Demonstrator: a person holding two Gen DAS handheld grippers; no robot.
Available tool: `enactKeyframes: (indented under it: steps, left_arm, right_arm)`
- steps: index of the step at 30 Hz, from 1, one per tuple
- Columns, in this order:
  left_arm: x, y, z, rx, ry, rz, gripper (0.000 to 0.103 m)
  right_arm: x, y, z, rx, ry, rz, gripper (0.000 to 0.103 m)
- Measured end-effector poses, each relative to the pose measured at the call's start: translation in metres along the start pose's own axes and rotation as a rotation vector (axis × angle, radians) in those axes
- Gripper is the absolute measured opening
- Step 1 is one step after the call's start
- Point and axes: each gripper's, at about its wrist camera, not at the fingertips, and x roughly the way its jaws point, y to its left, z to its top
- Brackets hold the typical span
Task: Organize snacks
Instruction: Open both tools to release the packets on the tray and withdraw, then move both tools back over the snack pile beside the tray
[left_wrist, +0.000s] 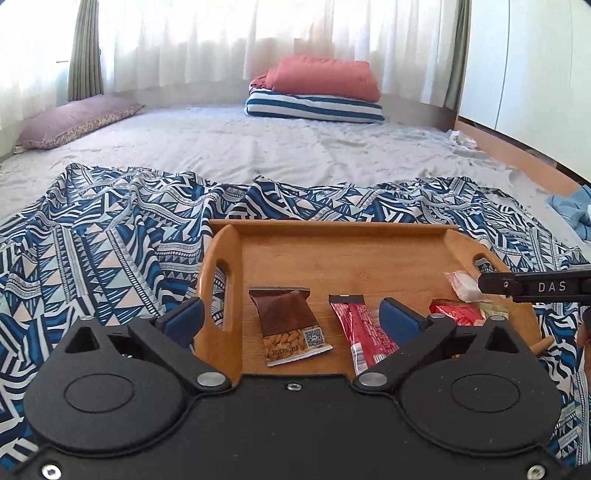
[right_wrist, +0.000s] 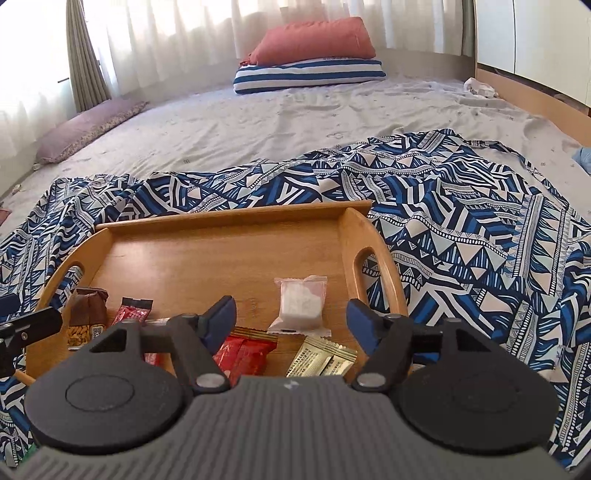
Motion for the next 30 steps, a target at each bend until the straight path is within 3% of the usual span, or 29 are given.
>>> enactKeyframes:
  steps: [5,30]
  left_arm:
    - [-0.023,0.002,-0.009,0.019,-0.018,-0.003,0.102]
    - [-0.089,0.007,-0.057,0.017,-0.033,0.001,0.103]
  right_arm:
    - [-0.022,0.004,-0.009,-0.004,-0.023,0.016,0.089]
    - [-0.084,0.036,-0.065,-0.129,-0.075,0.005,0.1]
